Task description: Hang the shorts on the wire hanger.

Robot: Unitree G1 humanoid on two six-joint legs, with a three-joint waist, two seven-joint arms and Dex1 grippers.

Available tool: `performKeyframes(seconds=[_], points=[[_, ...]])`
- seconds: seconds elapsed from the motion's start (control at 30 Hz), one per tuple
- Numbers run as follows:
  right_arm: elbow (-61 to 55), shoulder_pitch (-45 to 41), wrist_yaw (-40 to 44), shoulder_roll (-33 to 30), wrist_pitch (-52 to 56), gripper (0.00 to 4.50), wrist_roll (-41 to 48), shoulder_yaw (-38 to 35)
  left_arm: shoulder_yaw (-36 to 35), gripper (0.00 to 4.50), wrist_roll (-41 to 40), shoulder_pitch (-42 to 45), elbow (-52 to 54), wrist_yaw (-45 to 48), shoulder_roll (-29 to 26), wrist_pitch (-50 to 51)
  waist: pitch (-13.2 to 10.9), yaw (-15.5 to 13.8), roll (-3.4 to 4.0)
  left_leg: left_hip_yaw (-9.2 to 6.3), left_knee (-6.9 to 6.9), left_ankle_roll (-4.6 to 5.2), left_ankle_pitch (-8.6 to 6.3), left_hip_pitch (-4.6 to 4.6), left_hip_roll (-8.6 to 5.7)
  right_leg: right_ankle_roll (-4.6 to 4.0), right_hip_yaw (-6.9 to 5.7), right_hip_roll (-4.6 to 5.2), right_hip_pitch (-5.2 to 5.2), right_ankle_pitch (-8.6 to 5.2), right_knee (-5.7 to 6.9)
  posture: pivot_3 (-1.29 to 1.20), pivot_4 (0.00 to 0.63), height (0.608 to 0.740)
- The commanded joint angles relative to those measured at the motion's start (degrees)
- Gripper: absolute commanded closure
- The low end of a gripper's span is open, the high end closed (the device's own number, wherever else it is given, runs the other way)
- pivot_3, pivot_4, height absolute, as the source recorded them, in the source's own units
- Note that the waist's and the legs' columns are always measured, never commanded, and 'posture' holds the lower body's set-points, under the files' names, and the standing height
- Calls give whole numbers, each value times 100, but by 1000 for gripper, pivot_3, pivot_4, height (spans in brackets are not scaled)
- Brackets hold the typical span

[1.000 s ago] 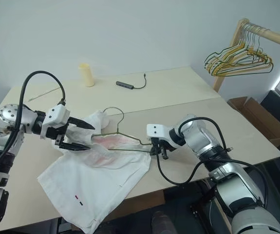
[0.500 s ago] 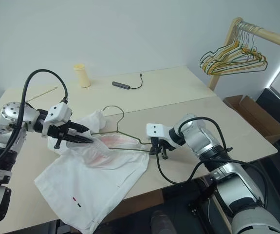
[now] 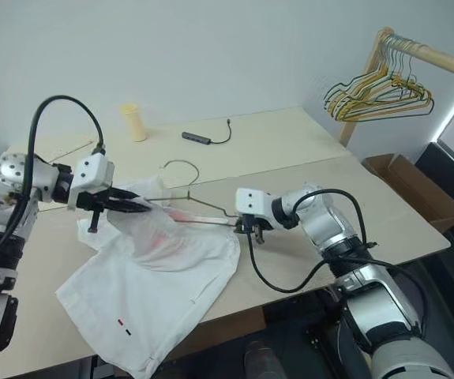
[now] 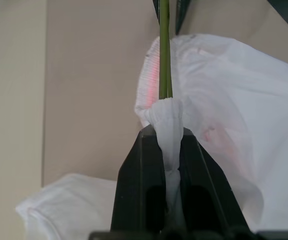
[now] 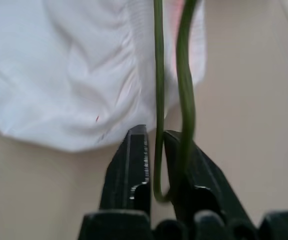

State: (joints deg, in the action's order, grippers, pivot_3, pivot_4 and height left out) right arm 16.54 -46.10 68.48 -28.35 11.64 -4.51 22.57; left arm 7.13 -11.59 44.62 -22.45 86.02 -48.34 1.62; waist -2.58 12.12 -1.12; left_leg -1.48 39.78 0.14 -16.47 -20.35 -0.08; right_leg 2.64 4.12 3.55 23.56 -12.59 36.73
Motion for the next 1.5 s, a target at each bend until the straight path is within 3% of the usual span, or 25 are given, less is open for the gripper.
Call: performKeyframes(seconds=[0.03,0.17,0.57,0.73,0.9,1.03,1.23,1.33,1.5], points=[[-484,-335,-241,-6,108,2302,272,-538,-430,4500,-89,520,-326,-296,-21,-62,0,3,0,0,0,0,0,-1,0,0,0,0,1,0,-1,-178,0,740],[-584,-425,-705,14,578,990,400,-962,-582,4500,-148,794,-600,-319,-13,-77,0,9,0,-2,-1,0,0,-4,0,0,-2,1,2,0,-2,-183,0,740],[-1830,533,-1288,-498,2094,990,2303,-3177,-732,4500,-110,854,-606,-348,-27,-124,1,-10,-1,-6,7,0,1,-67,-2,1,-5,17,62,1,9,-195,0,740],[-2319,1438,-1424,-611,2947,990,2434,-2722,-780,4500,-124,874,-572,-389,-36,-105,2,12,-2,-4,7,0,1,-70,-2,1,-4,16,62,1,8,-193,0,740],[-2626,1766,-1981,64,4303,990,2827,-2173,-835,4500,-134,805,-510,-413,-64,-97,2,112,-2,2,11,0,1,-68,-3,2,4,12,62,1,19,-189,0,740],[-2666,1788,-2466,646,4597,990,2978,-2068,-880,4500,-187,723,-412,-430,-67,-62,2,120,-2,-3,12,1,1,-69,-2,2,2,11,65,1,21,-190,0,740],[-2277,1615,-2505,834,4460,990,2896,-1737,-924,4500,-233,659,-346,-492,-10,-38,2,113,-2,-6,12,0,1,-75,-9,8,-4,30,67,2,15,-187,0,740],[-2075,1519,-2456,856,4365,1548,2865,-1592,-895,4500,-201,612,-342,-532,-8,-92,2,120,-2,-6,15,0,1,-73,-10,10,-4,32,64,2,16,-182,0,740],[-2059,1487,-2556,936,4178,3304,2878,-1620,-952,4500,-239,522,-316,-563,-47,-95,2,126,-2,-6,15,1,1,-74,-10,10,-4,31,66,2,17,-179,0,740]])
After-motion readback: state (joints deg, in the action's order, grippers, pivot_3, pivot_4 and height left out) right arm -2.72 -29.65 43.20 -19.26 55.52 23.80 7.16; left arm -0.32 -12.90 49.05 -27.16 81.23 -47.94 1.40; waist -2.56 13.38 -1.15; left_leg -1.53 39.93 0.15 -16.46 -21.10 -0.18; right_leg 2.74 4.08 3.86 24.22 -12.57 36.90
